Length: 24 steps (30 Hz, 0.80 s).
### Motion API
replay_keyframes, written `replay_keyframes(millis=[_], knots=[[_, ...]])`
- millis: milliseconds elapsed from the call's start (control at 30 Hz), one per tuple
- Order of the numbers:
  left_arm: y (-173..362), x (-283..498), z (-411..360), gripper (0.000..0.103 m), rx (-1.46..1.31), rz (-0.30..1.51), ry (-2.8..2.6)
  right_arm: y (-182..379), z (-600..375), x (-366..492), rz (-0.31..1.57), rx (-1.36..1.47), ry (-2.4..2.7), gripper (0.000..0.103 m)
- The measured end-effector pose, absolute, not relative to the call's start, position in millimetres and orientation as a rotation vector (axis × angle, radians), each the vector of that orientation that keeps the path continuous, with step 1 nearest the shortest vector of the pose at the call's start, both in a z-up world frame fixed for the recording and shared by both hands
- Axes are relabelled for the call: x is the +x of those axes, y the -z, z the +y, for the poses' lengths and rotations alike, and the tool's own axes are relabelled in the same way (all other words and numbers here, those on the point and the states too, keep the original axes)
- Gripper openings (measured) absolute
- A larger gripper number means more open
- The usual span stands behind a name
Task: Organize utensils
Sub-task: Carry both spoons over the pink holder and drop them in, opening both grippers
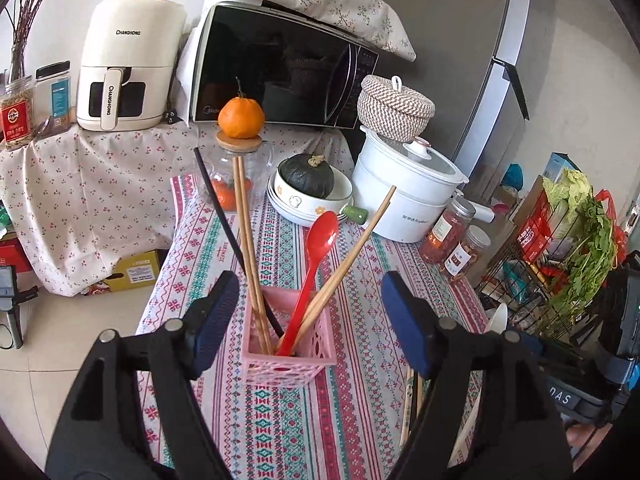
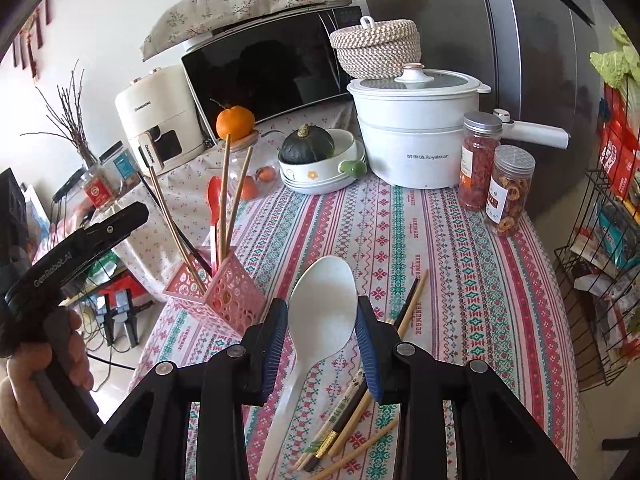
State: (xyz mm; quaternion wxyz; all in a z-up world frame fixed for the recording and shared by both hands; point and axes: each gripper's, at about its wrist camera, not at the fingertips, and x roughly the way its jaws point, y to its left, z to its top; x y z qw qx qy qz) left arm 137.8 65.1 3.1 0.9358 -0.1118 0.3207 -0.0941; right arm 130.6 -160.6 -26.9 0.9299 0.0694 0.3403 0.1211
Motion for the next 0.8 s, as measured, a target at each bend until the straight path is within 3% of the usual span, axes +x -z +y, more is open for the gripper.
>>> replay_keyframes(millis=[233, 500, 800], knots=[[25, 114, 90, 0.093, -0.203, 0.852, 0.120, -9, -123, 120, 0.508, 0.083, -0.228, 0.035], [70, 112, 109, 0.093, -0.171, 1.015, 0.115, -23, -71, 140, 0.352, 0.078, -0.159, 0.035], [71, 109, 125, 0.093, -0.219, 1.052, 0.144, -10, -33, 169, 0.264, 0.039, -0.043, 0.035]])
